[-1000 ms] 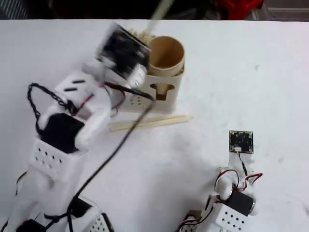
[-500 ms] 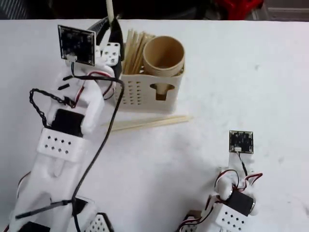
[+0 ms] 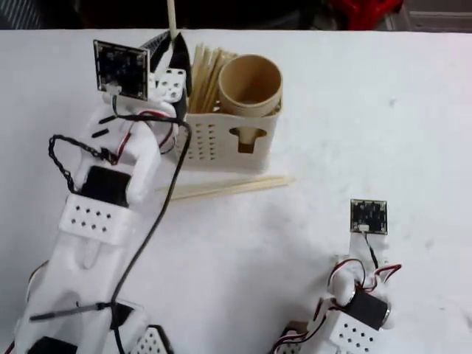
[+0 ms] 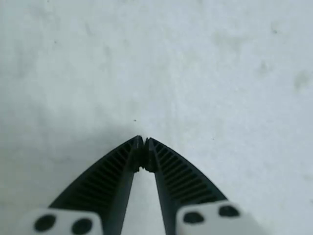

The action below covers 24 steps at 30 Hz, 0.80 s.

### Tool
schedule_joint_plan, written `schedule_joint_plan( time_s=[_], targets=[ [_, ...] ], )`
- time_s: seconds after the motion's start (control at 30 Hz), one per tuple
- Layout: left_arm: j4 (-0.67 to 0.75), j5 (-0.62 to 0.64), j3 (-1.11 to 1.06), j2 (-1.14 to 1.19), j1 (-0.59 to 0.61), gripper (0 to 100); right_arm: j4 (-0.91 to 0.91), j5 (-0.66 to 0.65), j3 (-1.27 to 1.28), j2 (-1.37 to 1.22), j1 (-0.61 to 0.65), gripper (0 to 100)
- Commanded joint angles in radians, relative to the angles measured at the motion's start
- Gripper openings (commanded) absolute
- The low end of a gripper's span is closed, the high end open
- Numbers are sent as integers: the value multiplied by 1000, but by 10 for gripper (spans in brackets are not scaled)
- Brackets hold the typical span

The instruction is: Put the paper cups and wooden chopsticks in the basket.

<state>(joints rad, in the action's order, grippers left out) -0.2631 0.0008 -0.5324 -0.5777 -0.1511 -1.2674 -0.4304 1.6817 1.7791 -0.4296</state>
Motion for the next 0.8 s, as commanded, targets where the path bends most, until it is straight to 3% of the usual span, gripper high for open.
schedule_joint_plan(
  time_s=[0.0, 0.27, 0.43, 0.5, 0.67, 0.77],
  targets=[
    [25, 11, 89, 56, 7, 71, -2, 6, 9, 18, -5, 18],
    [-89, 12, 106, 50, 8, 72, -2, 6, 9, 18, -5, 18],
    [-270, 3, 106, -51, 2, 24, -2, 6, 9, 18, -5, 18],
    [-356, -54, 106, -113, -5, 28, -2, 6, 9, 18, -5, 18],
    [-626, -222, 106, -220, -171, 24, -2, 6, 9, 18, -5, 18],
    [-743, -259, 100, -209, -265, 24, -2, 6, 9, 18, -5, 18]
  ],
)
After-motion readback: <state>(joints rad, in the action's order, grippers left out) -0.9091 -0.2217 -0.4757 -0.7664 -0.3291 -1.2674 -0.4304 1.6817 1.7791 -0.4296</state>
